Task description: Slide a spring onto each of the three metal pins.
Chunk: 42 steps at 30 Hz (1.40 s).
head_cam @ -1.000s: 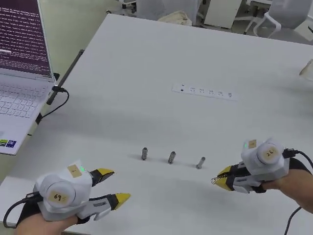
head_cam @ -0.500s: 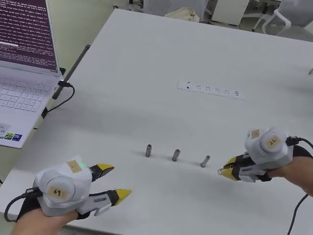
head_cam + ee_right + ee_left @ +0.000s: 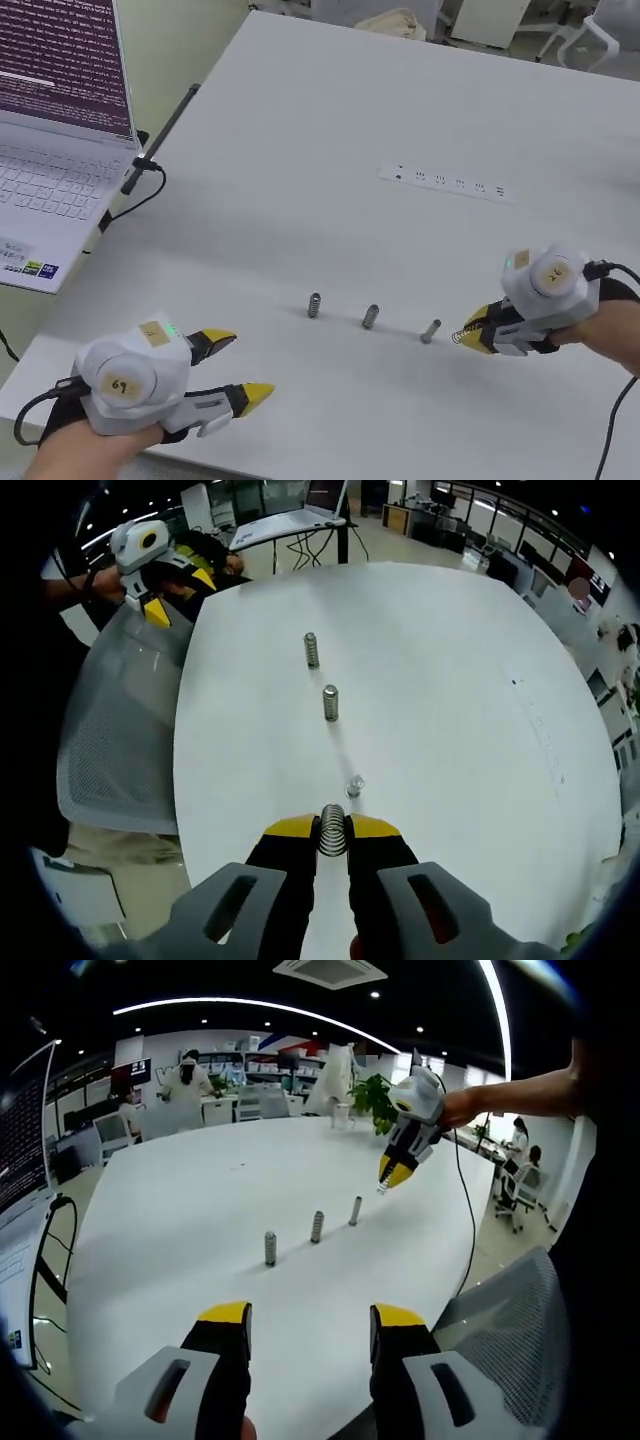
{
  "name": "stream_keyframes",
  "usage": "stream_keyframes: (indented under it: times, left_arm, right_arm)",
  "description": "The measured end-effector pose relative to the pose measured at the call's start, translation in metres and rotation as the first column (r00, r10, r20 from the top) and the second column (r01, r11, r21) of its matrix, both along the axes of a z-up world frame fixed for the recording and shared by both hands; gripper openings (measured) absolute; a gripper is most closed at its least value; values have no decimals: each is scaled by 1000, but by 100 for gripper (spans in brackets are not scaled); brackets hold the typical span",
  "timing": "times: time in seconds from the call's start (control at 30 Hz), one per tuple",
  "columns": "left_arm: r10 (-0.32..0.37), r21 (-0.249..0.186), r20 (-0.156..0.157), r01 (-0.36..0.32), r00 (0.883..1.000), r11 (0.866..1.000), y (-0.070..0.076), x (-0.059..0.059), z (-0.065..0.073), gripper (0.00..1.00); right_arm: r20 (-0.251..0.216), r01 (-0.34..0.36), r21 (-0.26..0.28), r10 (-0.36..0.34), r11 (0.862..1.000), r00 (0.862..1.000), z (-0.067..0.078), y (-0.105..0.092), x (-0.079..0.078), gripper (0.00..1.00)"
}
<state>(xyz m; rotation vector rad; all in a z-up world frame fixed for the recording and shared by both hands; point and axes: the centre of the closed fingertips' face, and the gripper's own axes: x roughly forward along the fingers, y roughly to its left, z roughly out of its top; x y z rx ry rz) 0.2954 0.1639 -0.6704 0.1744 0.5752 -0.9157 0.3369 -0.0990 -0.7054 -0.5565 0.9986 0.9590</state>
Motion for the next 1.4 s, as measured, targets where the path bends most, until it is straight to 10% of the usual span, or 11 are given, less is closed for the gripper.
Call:
stream_keyframes:
  times: [1.4]
  left_arm:
    - [63,-4,-14,-63,998,998,16,7,5,44]
  right_arm:
    - [-26,-151,-79,149,985,988,-15,16,29,9]
